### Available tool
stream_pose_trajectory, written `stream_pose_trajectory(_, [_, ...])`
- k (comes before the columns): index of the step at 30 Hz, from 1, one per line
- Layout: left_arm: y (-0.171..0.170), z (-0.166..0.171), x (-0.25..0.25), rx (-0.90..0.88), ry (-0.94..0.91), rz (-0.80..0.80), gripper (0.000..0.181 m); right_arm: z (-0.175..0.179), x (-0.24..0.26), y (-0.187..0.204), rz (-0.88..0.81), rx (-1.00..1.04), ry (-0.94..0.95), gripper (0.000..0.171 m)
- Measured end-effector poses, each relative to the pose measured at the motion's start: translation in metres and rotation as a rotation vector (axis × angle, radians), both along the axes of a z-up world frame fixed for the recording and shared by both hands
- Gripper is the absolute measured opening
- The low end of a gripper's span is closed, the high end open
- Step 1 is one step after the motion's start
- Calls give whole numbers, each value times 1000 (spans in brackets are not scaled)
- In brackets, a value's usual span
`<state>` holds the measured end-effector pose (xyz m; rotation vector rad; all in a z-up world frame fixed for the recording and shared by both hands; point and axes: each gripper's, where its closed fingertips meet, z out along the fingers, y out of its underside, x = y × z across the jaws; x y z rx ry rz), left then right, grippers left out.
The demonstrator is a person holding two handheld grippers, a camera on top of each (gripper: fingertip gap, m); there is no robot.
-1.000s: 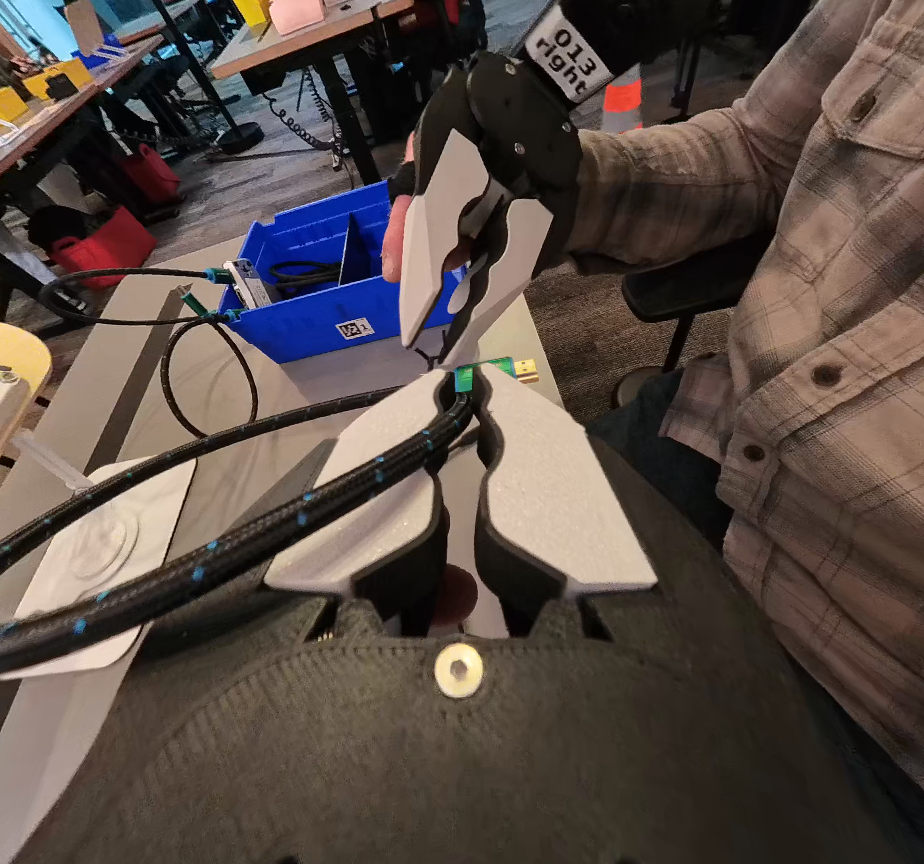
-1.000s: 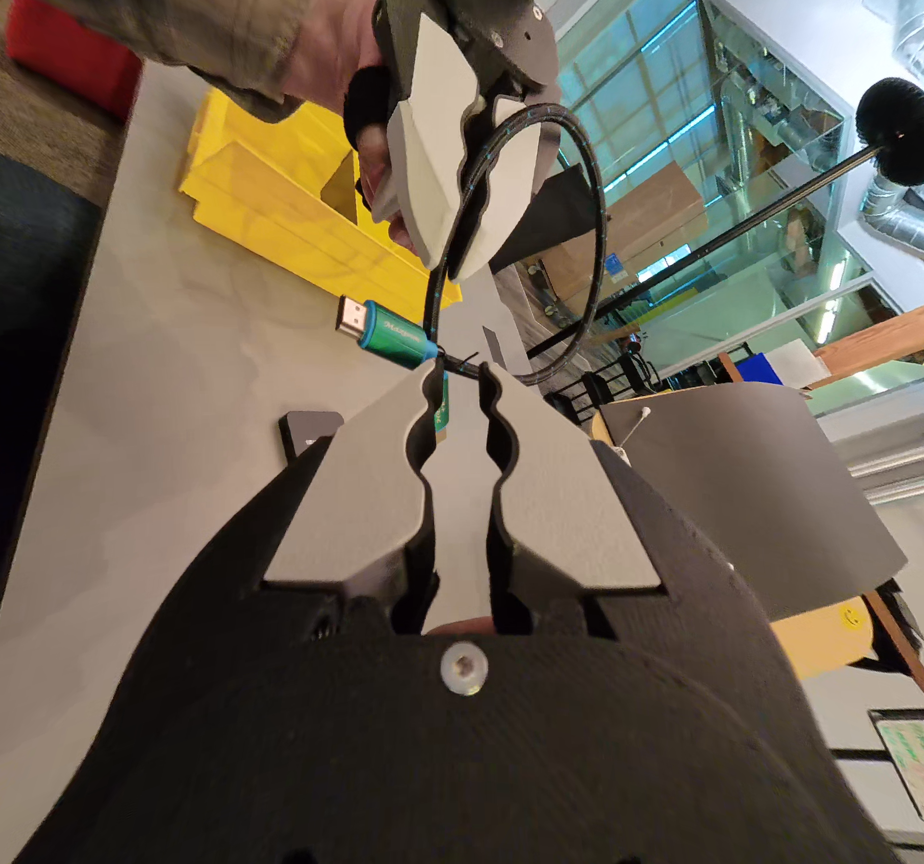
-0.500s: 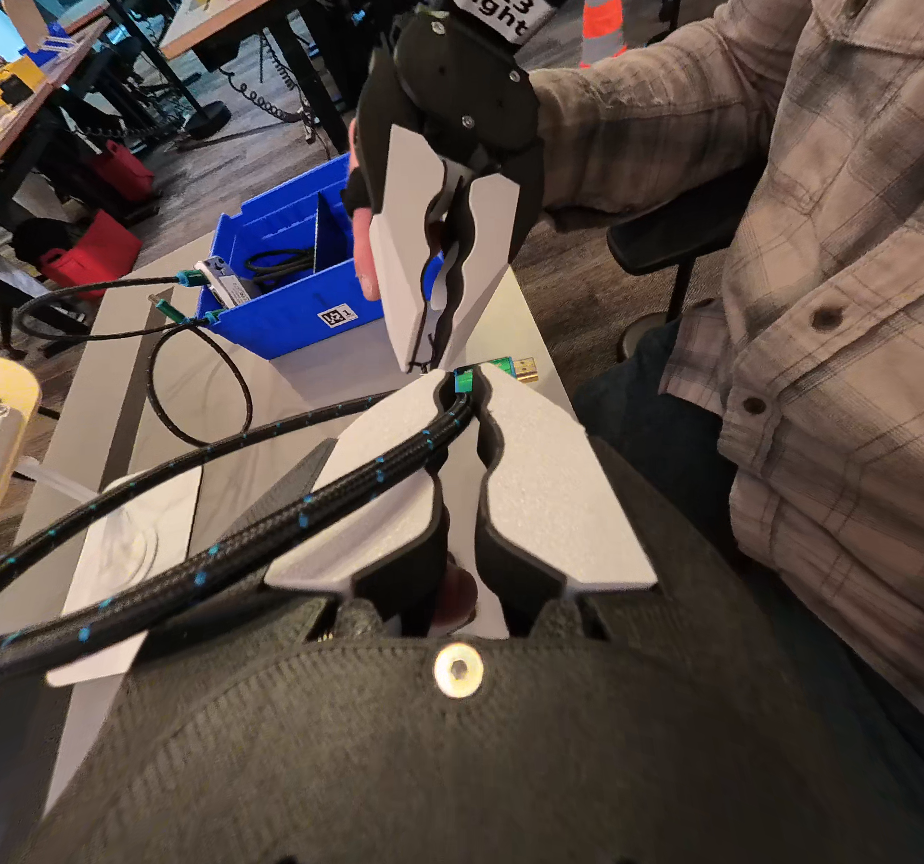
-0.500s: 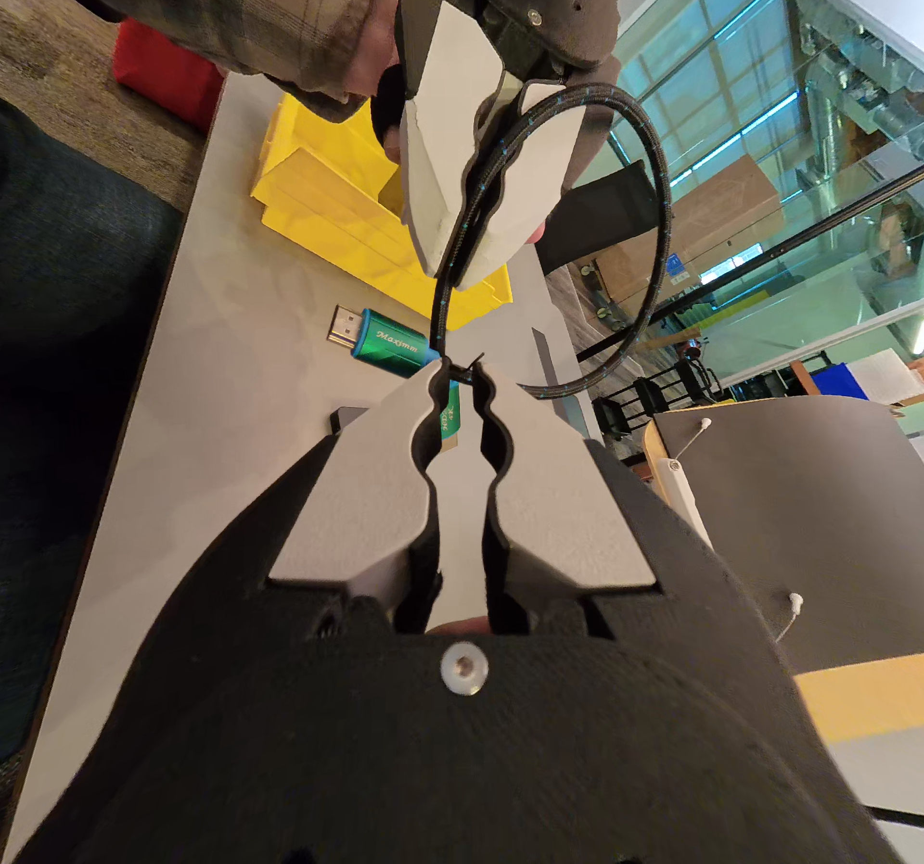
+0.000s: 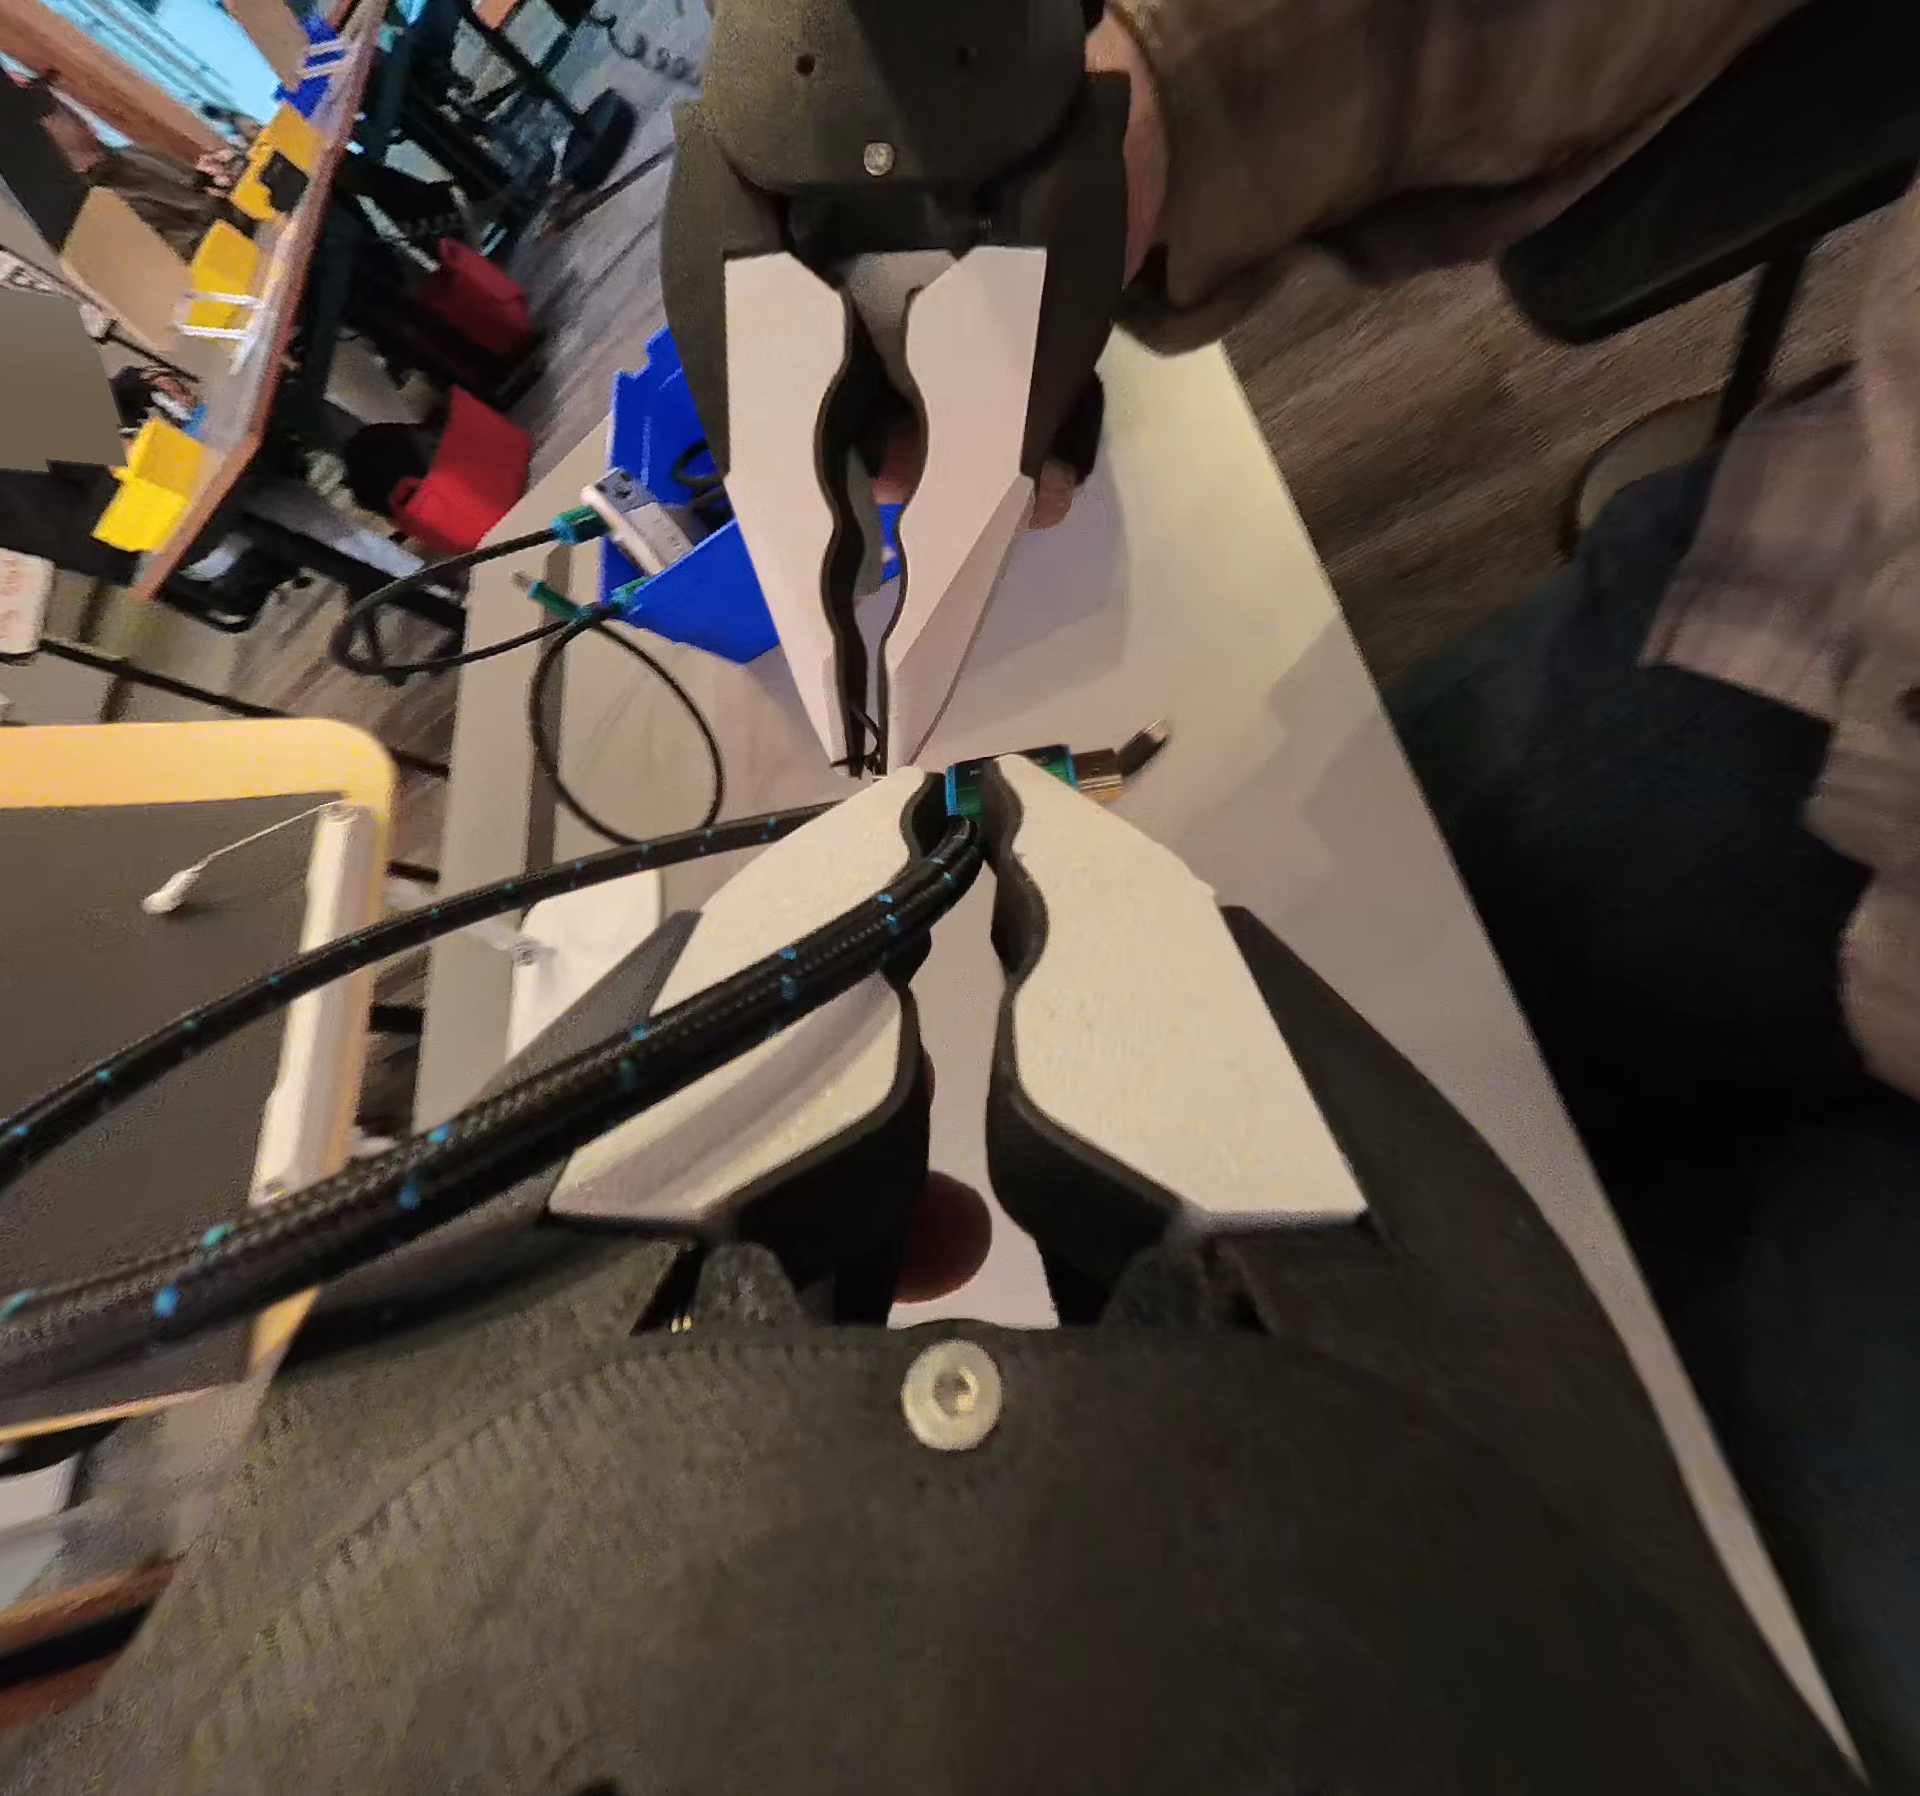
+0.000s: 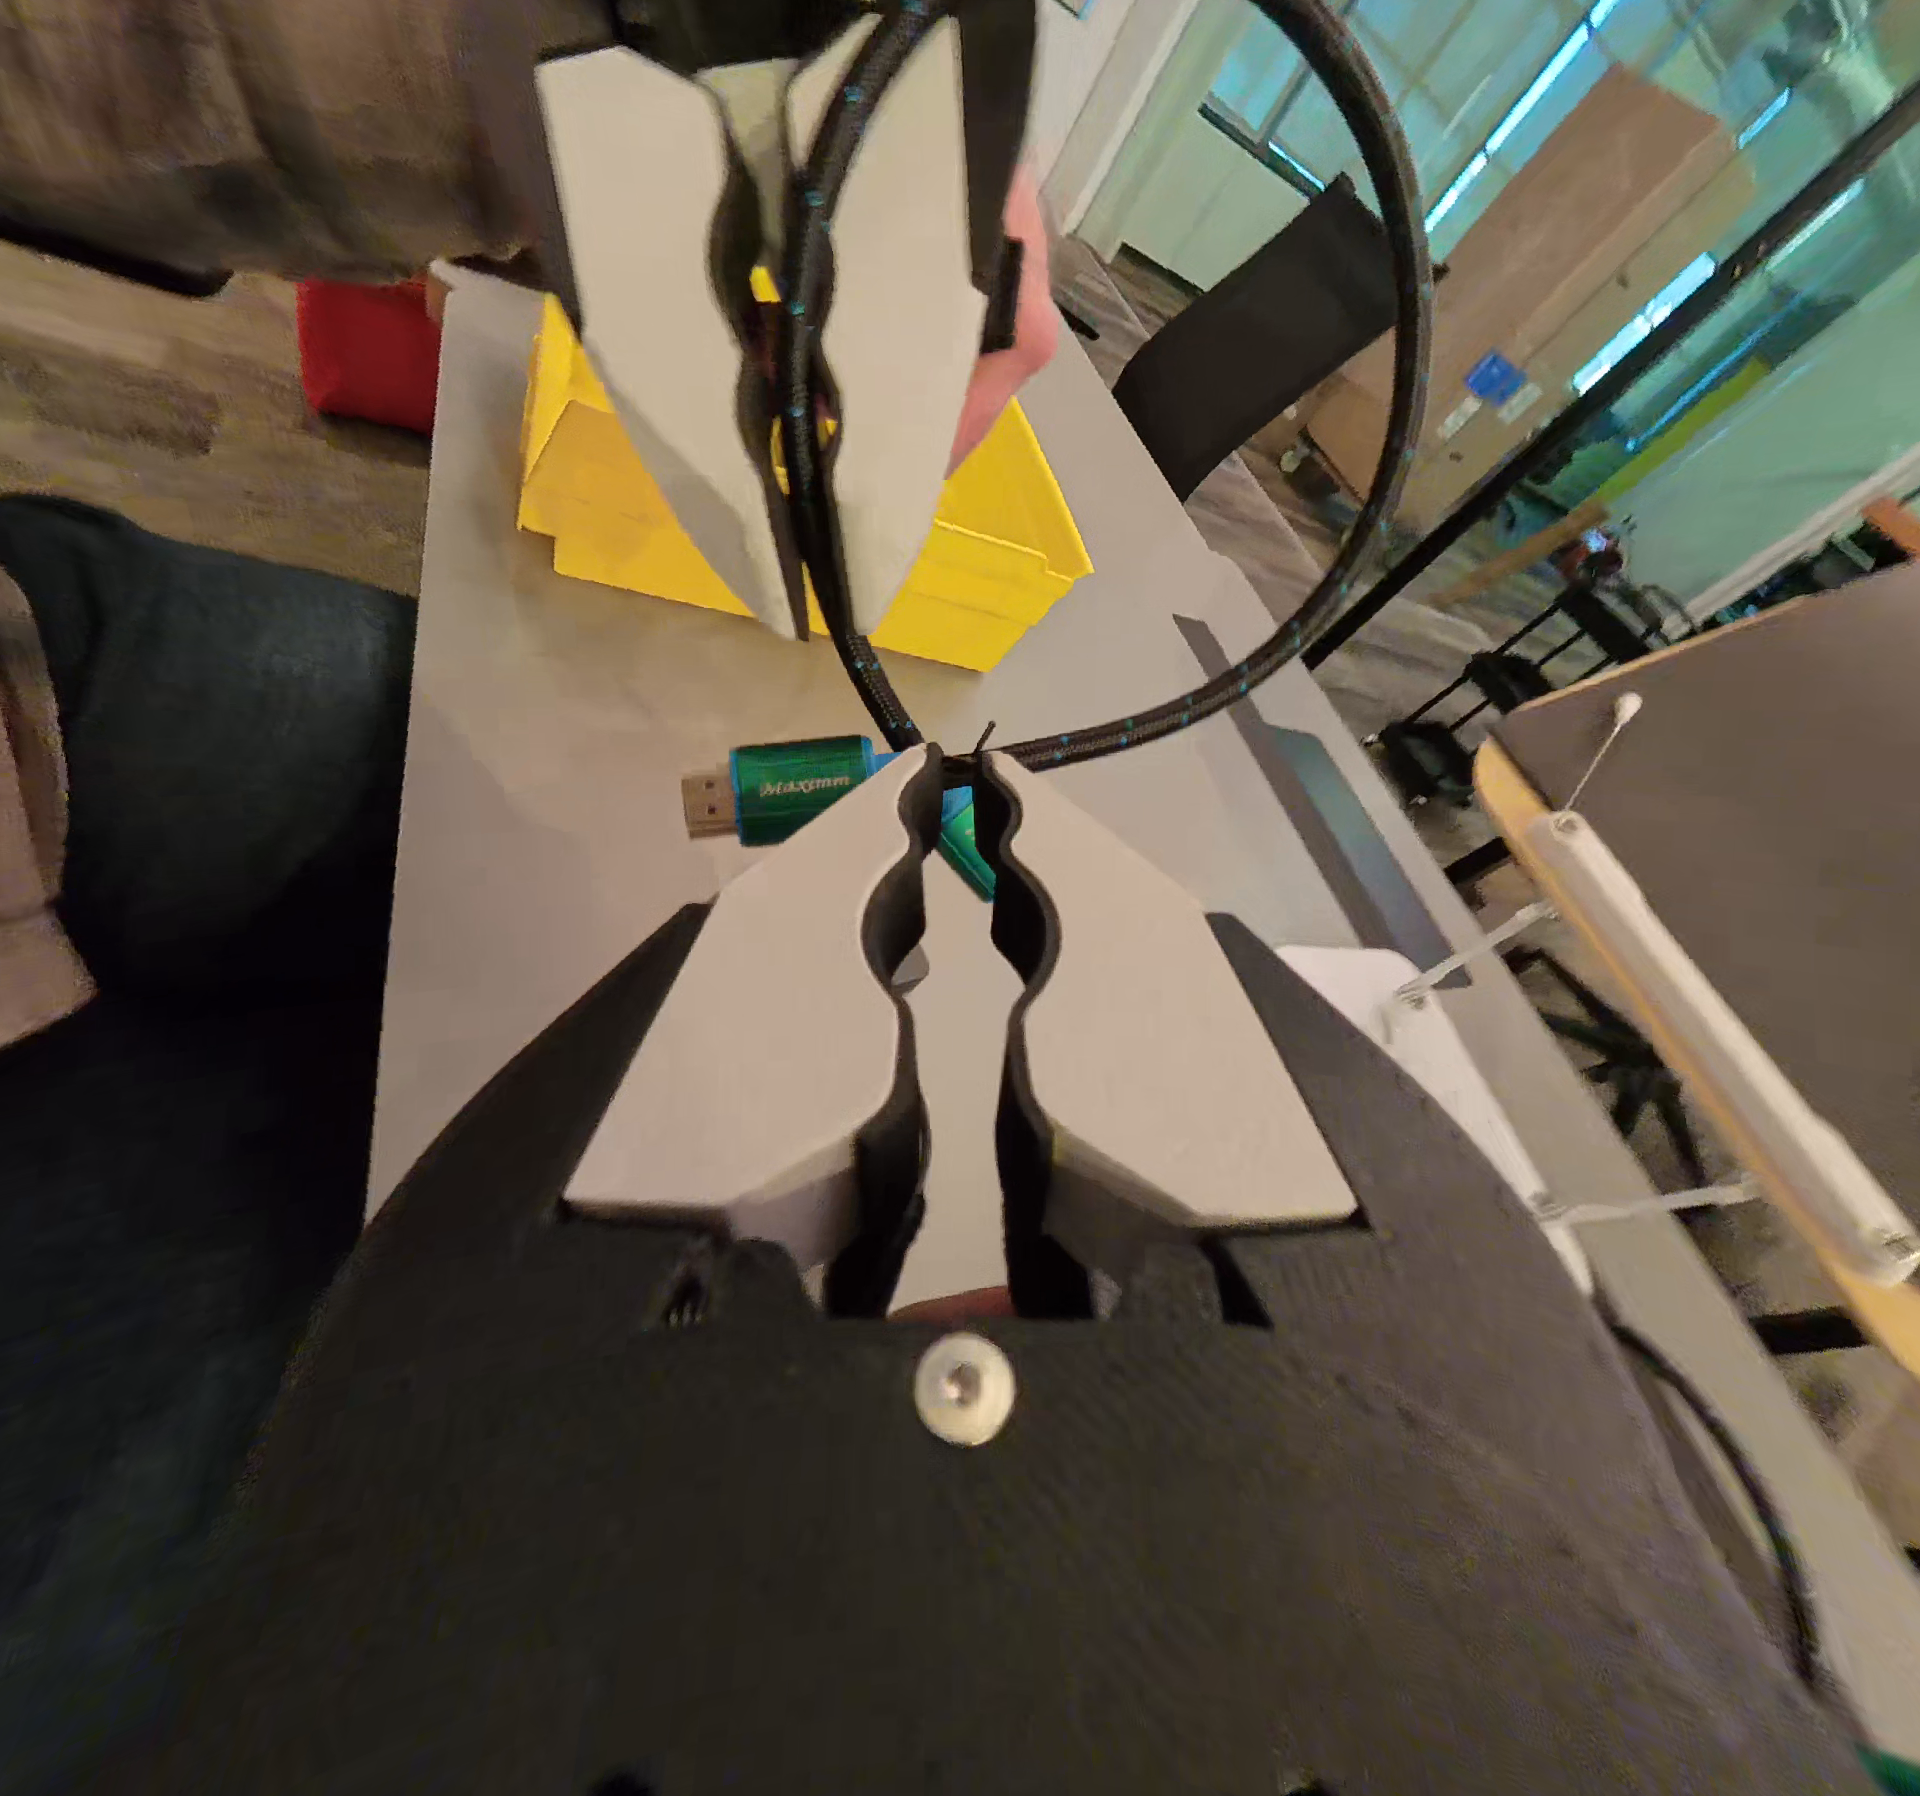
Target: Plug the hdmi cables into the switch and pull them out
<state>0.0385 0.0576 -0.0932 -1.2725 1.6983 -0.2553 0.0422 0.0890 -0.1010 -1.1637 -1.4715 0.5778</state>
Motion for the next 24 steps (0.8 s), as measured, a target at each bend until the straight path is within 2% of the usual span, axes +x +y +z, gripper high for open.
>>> stream_pose_trajectory(8, [31,-2,1,270,80,159,5,6,-3,31,-123,-359,216,2])
stream_pose_trajectory(10, [38,-2,1,331,95,192,6,8,-4,37,-143,-531,305,1])
stream_pose_trajectory(13, [46,-1,1,407,103,230,6,14,-5,45,-101,-895,514,0])
stream_pose_trajectory(15, [49,-1,0,427,112,243,6,15,-5,47,-70,-985,574,0])
stream_pose_trajectory(18, [49,0,0,410,98,241,6,17,-4,47,-95,-843,538,3])
stream_pose_trajectory(22, [47,-1,-3,362,94,227,6,20,3,42,-123,-519,394,22])
stream_pose_trajectory(24, [40,-1,-2,278,63,197,6,24,6,38,-130,-309,326,19])
